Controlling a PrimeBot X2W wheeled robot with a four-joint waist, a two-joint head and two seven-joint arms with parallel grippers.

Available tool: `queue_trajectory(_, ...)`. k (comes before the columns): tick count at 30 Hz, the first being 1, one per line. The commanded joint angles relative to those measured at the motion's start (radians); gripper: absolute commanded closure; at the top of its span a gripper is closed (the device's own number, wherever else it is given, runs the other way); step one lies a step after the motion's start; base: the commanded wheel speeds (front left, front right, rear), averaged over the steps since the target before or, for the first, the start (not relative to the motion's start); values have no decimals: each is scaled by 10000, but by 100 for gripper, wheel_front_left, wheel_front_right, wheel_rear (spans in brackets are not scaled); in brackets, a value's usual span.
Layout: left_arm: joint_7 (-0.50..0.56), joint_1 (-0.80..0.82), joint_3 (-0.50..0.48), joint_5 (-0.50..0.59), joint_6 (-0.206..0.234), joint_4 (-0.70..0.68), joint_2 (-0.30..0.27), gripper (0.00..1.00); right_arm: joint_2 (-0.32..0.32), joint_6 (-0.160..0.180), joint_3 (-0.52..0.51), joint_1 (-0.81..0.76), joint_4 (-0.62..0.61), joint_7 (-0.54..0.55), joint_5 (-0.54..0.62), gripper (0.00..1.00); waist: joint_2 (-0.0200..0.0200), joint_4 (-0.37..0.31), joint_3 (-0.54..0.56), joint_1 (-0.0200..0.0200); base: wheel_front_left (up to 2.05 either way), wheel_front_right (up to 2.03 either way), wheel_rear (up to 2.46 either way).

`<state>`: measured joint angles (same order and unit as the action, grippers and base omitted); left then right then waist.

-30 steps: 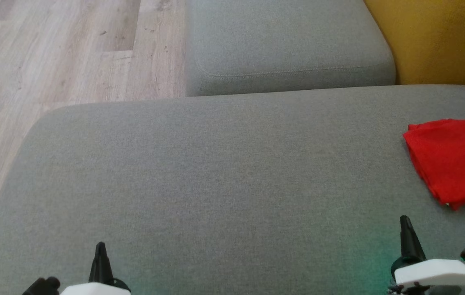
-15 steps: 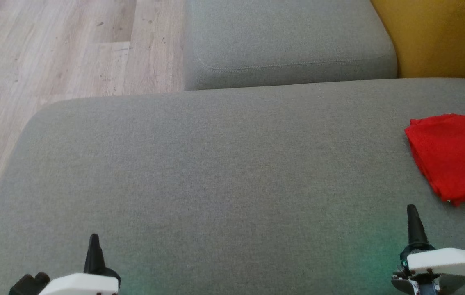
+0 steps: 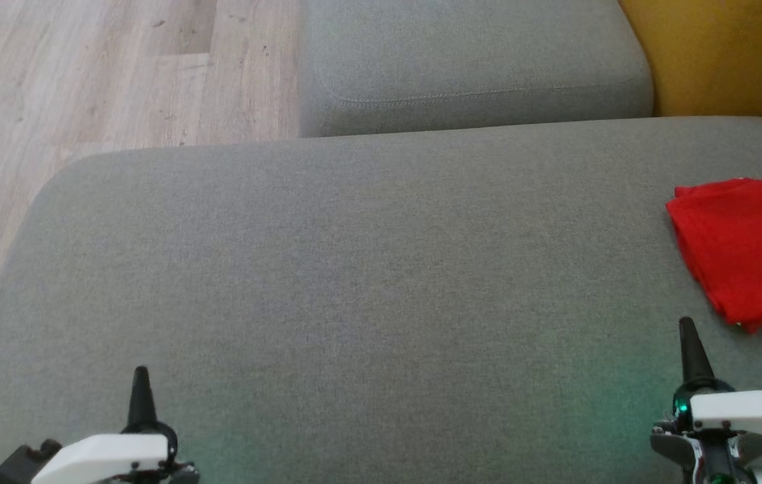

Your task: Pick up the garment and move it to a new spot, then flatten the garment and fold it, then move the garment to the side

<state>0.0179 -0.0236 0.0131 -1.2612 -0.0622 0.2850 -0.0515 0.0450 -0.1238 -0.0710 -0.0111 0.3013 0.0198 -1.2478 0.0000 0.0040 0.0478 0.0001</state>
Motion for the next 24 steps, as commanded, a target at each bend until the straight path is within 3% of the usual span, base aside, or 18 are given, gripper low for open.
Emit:
queue_trajectory(1, 84, 623, -387, -209, -79, -338, -19, 100, 50, -54, 113, 538, -398, 115, -246, 100, 0, -1, -14, -1, 0, 0, 0)
queue_trajectory(24, 768, 1178, -1080, -2834, -564, -383, -9, 100, 52, -66, -329, 1061, -532, 778, -2930, 100, 0, -32, -410, -1, 0, 0, 0)
